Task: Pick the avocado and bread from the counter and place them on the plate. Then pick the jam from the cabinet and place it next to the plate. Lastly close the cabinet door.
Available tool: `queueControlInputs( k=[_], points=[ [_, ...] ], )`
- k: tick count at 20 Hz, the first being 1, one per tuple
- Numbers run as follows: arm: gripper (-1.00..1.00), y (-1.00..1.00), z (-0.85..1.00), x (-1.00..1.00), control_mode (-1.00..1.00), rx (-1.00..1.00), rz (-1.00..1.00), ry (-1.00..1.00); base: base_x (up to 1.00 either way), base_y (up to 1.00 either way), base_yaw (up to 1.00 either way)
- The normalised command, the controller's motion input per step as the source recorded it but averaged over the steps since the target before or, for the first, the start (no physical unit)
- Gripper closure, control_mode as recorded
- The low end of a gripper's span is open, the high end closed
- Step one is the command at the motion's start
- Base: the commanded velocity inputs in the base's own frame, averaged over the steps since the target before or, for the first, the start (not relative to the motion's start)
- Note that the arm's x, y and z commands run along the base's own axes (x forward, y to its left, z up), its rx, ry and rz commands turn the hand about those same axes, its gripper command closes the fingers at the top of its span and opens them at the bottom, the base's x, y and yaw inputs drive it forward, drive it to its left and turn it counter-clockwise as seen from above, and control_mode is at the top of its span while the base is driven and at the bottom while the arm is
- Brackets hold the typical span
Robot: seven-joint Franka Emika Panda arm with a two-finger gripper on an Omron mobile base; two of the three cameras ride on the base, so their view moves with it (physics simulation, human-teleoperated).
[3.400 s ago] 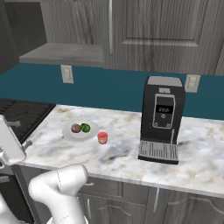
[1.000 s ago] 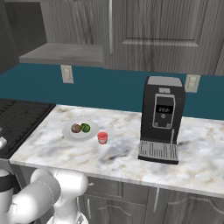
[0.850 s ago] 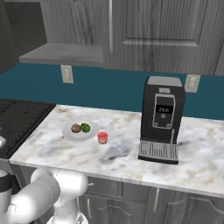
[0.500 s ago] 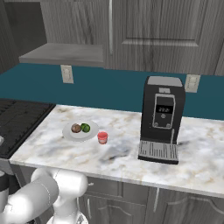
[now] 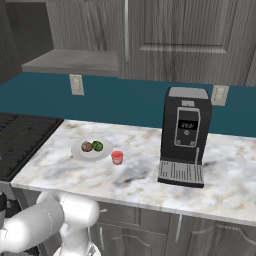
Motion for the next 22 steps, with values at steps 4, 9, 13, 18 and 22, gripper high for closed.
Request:
queueControlInputs(
  k=[4,9,13,18,22],
  points=[
    [-1.0,0.7,0.0,0.18,-1.0,-0.15,0.0,0.45,0.0,0.0,0.0],
    [-1.0,0.67,0.07,0.17,-1.0,-0.15,0.0,0.52,0.0,0.0,0.0],
    [-1.0,0.49,0.39,0.01,-1.0,-0.17,0.0,0.3,0.0,0.0,0.0],
    [-1.0,0.33,0.64,-0.18,-1.0,-0.24,0.0,0.0,0.0,0.0,0.0],
    [-1.0,0.27,0.54,-0.36,-1.0,-0.34,0.0,-0.07,0.0,0.0,0.0]
  ],
)
